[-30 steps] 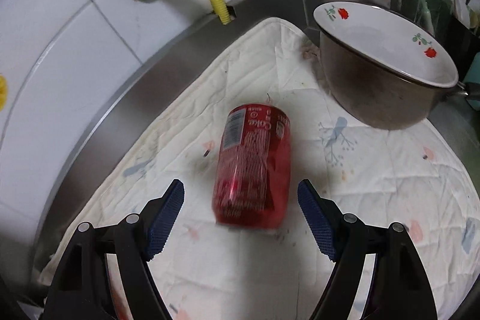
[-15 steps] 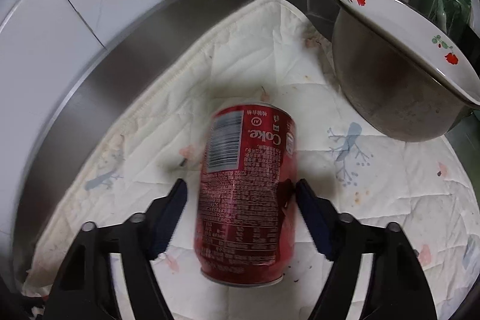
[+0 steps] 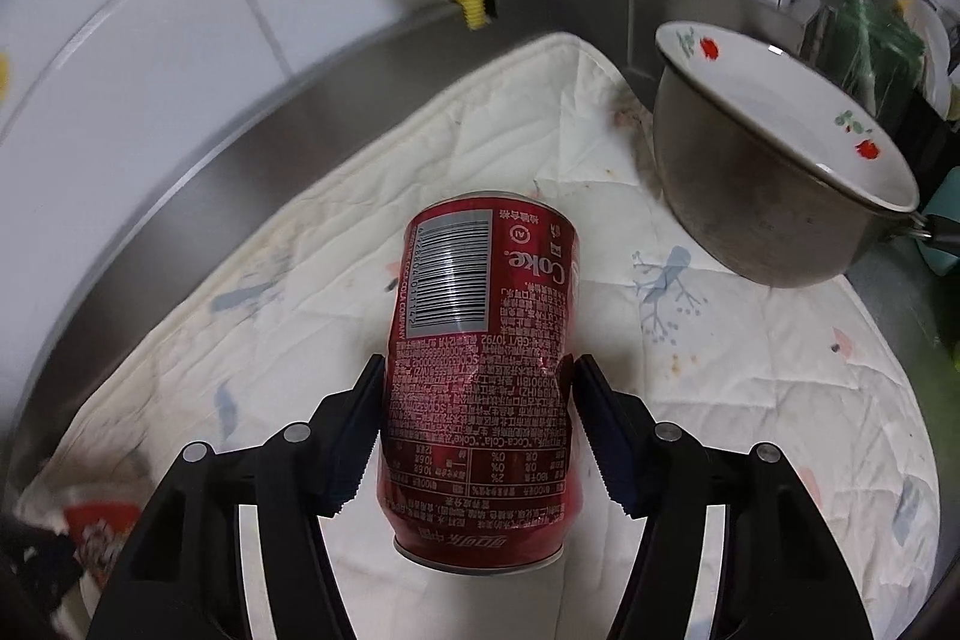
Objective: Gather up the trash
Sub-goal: 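Grasp the red Coke can with the right gripper while the left grasps the red paper cup, then drop the Coke can into the basket with the right gripper while the left carries the red cup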
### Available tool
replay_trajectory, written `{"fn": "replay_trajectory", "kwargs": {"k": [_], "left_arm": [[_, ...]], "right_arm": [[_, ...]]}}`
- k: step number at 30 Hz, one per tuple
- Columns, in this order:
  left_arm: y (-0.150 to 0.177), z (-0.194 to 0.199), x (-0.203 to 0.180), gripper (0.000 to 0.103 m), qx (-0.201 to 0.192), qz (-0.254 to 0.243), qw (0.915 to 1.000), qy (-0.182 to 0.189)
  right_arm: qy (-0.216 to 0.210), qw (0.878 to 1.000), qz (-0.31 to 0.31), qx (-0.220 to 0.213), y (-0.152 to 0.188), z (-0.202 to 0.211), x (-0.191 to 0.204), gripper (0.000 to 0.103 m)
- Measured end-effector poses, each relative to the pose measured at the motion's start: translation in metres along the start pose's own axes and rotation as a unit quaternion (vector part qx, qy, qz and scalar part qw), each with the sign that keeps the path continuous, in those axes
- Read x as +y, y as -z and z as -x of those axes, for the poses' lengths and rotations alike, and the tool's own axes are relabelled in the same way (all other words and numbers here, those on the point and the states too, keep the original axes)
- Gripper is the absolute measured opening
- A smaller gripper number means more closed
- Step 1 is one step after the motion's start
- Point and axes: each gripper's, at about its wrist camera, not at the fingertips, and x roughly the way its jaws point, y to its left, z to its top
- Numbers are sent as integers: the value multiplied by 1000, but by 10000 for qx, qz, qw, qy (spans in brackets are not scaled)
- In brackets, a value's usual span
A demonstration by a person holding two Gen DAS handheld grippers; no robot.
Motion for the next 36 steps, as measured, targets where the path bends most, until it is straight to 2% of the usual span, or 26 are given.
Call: {"fn": "replay_trajectory", "kwargs": {"k": [4, 10, 13, 16, 24, 31, 36], "left_arm": [[-2, -14, 5, 91, 209, 237, 9995, 97], [-2, -25, 2, 90, 306, 195, 9993, 62], [-3, -31, 2, 89, 376, 195, 9991, 66], [-1, -36, 2, 77, 455, 180, 9987, 120], [7, -23, -5, 75, 318, -139, 9993, 135], [33, 11, -37, 74, 198, -709, 9961, 477], [57, 29, -65, 73, 239, -1157, 9905, 697]], "right_arm": [[-199, 9995, 104, -227, 19, 31, 1, 60], [-501, 9977, -62, -461, 70, 83, -13, 60], [-499, 9971, -161, -557, 100, 107, -24, 60], [-466, 9967, -249, -620, 127, 126, -34, 60], [-147, 9945, -508, -903, 210, 185, -59, 60], [500, 9912, -941, -785, 286, 213, -93, 60], [898, 9819, -1556, -593, 340, 227, -133, 60]]}}
